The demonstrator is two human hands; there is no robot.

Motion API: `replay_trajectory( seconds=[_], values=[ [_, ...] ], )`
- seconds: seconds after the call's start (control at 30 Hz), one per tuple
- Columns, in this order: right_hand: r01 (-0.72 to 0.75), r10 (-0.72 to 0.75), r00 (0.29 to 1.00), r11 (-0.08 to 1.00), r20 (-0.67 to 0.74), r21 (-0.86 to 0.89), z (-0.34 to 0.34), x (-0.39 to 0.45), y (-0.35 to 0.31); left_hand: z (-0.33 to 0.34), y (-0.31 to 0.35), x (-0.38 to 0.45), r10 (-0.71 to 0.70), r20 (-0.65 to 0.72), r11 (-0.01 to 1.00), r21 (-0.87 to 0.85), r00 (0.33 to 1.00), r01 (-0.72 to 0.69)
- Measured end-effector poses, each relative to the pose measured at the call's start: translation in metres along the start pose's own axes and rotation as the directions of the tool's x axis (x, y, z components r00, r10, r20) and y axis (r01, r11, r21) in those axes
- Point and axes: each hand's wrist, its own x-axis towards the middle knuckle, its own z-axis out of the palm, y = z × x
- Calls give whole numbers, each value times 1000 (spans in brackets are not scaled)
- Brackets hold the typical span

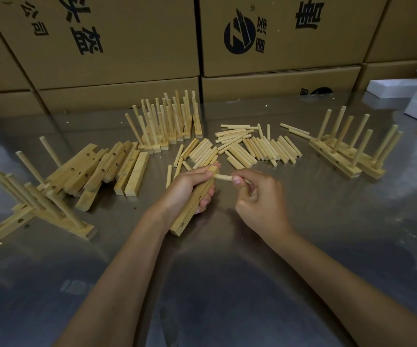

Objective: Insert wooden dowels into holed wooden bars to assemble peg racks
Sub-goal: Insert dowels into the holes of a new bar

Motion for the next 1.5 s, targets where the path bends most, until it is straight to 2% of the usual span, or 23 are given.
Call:
replay_trajectory(
  seconds=[0.2, 0.33, 0.37, 0.47, 0.53, 0.63, 0.73, 0.8, 0.9, 1.03, 1.1, 1.17, 1.3, 1.4, 1.5],
  values=[
    [2, -3, 1000, 999, 23, 51, 0, 3, 2, 2, 0, 0, 29, -20, 998, -48, 999, -30],
    [-33, 19, 993, 992, 120, 123, -4, 17, 5, 8, -1, 3, 59, -94, 995, -70, 994, -66],
    [-68, 53, 993, 986, 101, 153, -5, 20, 8, 8, 0, 3, 57, -112, 994, -91, 992, -67],
    [-124, 155, 983, 959, -104, 256, -13, 29, 15, 5, 2, 3, 51, -152, 970, -226, 987, -85],
    [-155, 163, 980, 985, -114, 80, -19, 35, 28, 2, 3, 1, 54, -173, 940, -324, 983, -109],
    [-133, 151, 988, 950, 42, -283, -19, 36, 43, -1, 4, 2, 37, -223, 920, -373, 974, -121],
    [15, 52, 989, 899, 141, -437, -14, 34, 42, -1, 4, 2, 29, -244, 918, -377, 969, -123],
    [68, 24, 983, 874, 183, -481, -13, 32, 40, -1, 4, 2, 27, -235, 913, -391, 972, -120],
    [51, 37, 983, 886, 179, -461, -15, 30, 40, -3, 4, 1, 15, -231, 909, -402, 973, -110],
    [-44, 106, 986, 912, 129, -408, -16, 29, 37, -2, 5, 2, 4, -257, 904, -411, 966, -113],
    [-48, 125, 980, 903, 155, -426, -17, 30, 33, -3, 5, 2, -4, -286, 898, -423, 958, -123],
    [-29, 113, 971, 932, 213, -362, -18, 28, 27, -4, 6, 1, -2, -303, 896, -425, 953, -133],
    [88, -58, 949, 993, 311, -84, -16, 15, 1, 0, 8, 1, -16, -313, 918, -382, 950, -110],
    [237, -212, 930, 970, 301, -49, -10, 6, -12, 1, 8, -1, -7, -314, 932, -347, 950, -108],
    [269, -256, 933, 963, 252, -17, -11, 5, -16, 5, 7, -2, -6, -346, 949, -297, 938, -103]
  ],
)
